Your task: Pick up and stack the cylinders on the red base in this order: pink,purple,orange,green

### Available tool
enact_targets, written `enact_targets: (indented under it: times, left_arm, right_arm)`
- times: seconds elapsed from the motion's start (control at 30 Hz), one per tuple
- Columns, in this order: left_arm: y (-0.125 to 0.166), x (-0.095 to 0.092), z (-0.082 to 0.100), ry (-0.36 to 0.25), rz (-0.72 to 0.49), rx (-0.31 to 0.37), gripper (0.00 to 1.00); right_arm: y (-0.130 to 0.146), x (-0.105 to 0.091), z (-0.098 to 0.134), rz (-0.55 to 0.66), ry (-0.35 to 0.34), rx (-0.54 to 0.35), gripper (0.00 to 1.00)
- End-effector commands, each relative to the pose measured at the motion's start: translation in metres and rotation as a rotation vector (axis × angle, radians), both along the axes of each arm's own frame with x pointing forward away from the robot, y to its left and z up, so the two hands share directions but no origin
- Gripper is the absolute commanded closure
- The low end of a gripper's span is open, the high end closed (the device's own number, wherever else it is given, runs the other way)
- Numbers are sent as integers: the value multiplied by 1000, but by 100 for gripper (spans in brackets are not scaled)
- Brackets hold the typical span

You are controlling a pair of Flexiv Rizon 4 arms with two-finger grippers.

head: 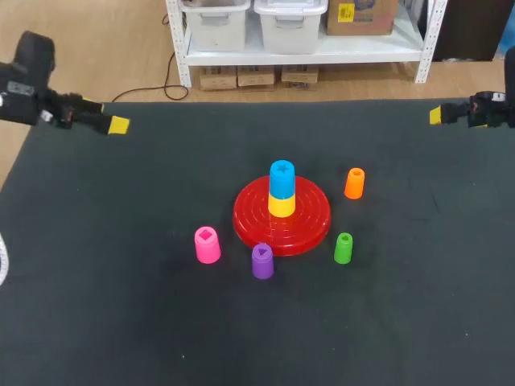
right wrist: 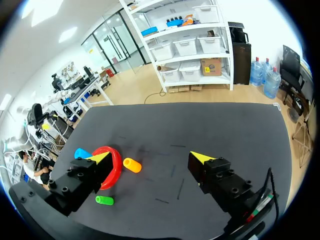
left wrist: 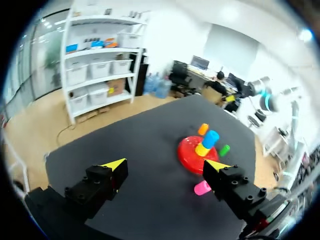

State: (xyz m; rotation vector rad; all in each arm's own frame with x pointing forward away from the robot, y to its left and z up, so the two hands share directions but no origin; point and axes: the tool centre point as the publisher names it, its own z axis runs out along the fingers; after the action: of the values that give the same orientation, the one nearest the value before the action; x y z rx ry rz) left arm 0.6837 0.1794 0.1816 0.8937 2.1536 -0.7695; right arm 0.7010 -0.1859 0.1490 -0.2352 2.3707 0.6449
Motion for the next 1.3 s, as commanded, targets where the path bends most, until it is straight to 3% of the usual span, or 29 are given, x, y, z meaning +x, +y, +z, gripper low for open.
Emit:
enact_targets:
  times: [0.03,0.1,0.23,0.33,0.5,0.67,0.73,0.8,1.3]
  left_arm:
    - [10,-6,-11,-42,-362,-60,0]
    - [9,-9,-11,-101,-483,-29,0]
    - [5,-8,-15,-203,-660,166,0]
    - [0,-5,-14,-265,-718,215,0]
    - [-17,-2,-10,-360,-742,211,0]
    - [-30,2,-14,-395,-771,235,0]
    - [-32,5,-18,-435,-763,320,0]
    - [-33,5,-18,-435,-765,294,0]
    - [-43,7,-37,-417,-815,302,0]
  right_arm:
    - [1,0,1,-2,1,-3,0]
    - [1,0,1,-2,1,-3,0]
    - [1,0,1,-2,1,-3,0]
    - [1,0,1,-2,1,-3,0]
    - [1,0,1,-2,1,-3,0]
    - [1,0,1,-2,1,-3,0]
    - [1,0,1,-2,1,-3,0]
    - [1,0,1,-2,1,-3,0]
    - [1,0,1,-2,1,-3,0]
